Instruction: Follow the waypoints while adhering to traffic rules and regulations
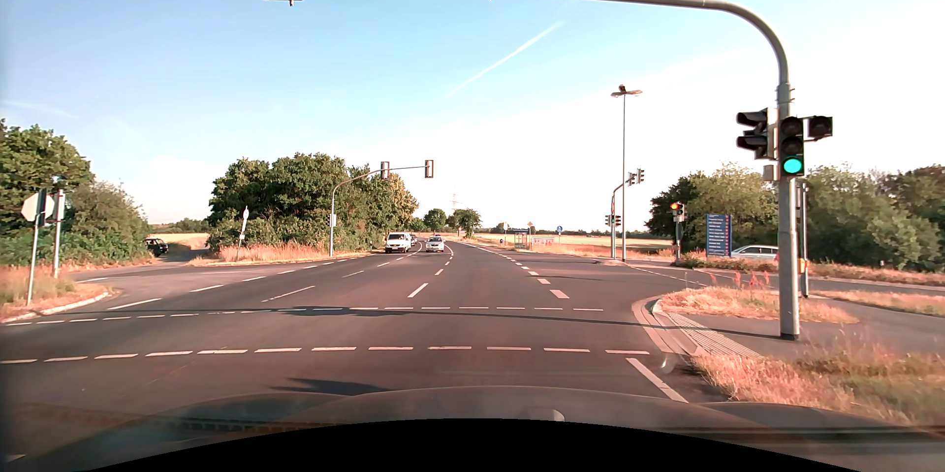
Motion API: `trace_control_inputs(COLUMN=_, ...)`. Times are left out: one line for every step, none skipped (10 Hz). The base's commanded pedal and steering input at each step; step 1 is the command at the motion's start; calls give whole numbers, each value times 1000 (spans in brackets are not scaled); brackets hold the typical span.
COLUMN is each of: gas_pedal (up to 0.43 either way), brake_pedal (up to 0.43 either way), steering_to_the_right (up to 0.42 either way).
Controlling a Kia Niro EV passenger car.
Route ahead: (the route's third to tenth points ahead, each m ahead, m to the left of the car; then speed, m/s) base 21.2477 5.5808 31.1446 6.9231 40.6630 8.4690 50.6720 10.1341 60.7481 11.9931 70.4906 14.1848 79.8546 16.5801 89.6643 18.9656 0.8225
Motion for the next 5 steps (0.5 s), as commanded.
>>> trace_control_inputs(gas_pedal=240, brake_pedal=0, steering_to_the_right=-11)
trace_control_inputs(gas_pedal=248, brake_pedal=0, steering_to_the_right=-11)
trace_control_inputs(gas_pedal=260, brake_pedal=0, steering_to_the_right=-11)
trace_control_inputs(gas_pedal=268, brake_pedal=0, steering_to_the_right=-11)
trace_control_inputs(gas_pedal=268, brake_pedal=0, steering_to_the_right=-11)
